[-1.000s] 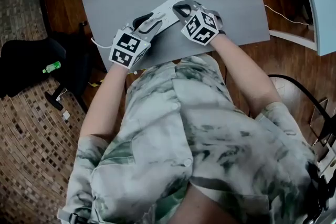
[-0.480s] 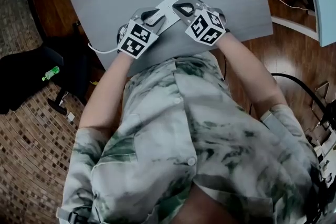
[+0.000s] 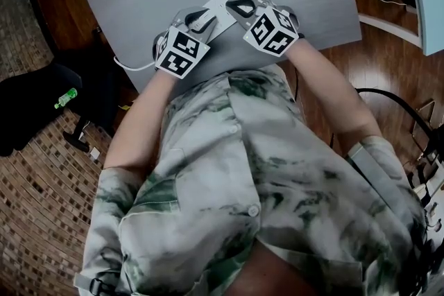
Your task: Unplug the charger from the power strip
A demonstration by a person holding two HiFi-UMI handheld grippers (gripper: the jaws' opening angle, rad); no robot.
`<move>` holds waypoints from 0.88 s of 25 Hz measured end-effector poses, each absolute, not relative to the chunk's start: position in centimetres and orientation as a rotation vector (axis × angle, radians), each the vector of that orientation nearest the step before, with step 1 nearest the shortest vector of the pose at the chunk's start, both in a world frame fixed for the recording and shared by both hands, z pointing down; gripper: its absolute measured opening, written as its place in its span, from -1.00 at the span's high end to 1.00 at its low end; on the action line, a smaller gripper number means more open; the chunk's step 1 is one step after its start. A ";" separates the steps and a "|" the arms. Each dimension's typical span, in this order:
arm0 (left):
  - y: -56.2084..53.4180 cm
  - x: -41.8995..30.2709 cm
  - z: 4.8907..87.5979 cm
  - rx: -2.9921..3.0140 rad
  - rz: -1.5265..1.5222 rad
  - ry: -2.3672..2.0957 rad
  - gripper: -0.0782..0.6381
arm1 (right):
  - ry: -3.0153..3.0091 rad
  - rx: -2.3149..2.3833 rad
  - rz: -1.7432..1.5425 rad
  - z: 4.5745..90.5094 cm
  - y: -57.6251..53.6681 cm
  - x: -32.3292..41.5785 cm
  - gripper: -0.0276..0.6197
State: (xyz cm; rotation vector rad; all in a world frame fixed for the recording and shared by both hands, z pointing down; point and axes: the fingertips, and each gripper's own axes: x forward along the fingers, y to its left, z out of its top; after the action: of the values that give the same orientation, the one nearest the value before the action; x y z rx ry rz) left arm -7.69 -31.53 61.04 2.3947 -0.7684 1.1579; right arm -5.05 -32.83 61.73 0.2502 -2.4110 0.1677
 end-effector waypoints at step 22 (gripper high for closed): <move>-33.6 -9.7 48.3 2.556 0.963 -0.992 0.50 | -2.435 0.266 0.086 61.9 -33.3 -5.1 0.91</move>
State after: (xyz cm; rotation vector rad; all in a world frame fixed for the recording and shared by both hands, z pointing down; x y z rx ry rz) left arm -9.70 -33.63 48.28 2.5557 -0.9915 0.9633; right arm -5.13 -33.27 61.89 0.2662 -2.4353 0.0862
